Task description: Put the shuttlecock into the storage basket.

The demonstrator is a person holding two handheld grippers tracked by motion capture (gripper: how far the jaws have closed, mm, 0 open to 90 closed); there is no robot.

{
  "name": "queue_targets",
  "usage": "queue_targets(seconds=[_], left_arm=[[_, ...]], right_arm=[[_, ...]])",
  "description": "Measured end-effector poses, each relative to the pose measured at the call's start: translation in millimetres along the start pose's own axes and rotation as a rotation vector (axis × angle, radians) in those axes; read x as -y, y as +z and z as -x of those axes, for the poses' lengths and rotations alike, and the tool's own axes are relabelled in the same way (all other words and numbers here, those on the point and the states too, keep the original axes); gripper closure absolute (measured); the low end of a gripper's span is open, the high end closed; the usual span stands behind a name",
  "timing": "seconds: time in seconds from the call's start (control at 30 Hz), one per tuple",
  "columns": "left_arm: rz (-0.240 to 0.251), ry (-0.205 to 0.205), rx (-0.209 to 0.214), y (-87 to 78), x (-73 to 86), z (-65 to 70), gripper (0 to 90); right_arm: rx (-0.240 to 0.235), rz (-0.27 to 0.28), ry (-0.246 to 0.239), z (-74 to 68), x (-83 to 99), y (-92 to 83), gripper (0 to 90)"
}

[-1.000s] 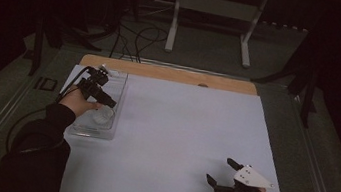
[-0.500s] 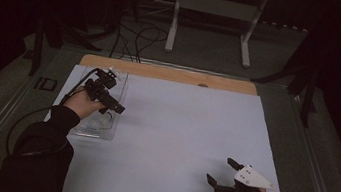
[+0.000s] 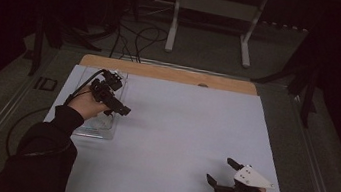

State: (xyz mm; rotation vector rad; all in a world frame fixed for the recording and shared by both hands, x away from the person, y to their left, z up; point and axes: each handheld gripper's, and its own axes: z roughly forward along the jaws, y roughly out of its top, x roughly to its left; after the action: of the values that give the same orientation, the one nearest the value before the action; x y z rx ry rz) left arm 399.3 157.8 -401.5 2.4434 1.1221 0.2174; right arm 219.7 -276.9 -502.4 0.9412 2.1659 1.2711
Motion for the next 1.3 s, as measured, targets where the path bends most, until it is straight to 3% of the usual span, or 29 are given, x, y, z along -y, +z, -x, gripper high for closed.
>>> queue_targets(seconds=[0.4,0.7,0.73,0.87,1.3], left_arm=[[0.012,0.065,0.055,1.3,-6.1,13.7,0.0],[0.000,0.104,0.055,3.1,-9.5,24.9,0.0],[-0.011,0.145,0.027,5.3,-9.9,29.1,0.0],[-0.024,0.177,0.031,8.3,-12.0,35.3,0.0],[0.006,0.254,0.101,19.3,-21.6,58.2,0.0]], right_arm=[[-0.001,-0.005,0.003,-0.3,0.2,0.4,10.2],[-0.001,-0.004,0.003,0.3,0.3,0.3,10.2],[-0.001,-0.003,0.004,0.3,0.4,0.4,10.2],[-0.003,-0.006,0.004,0.0,0.4,0.7,10.2],[-0.005,-0.004,0.006,0.4,0.9,0.8,10.2]])
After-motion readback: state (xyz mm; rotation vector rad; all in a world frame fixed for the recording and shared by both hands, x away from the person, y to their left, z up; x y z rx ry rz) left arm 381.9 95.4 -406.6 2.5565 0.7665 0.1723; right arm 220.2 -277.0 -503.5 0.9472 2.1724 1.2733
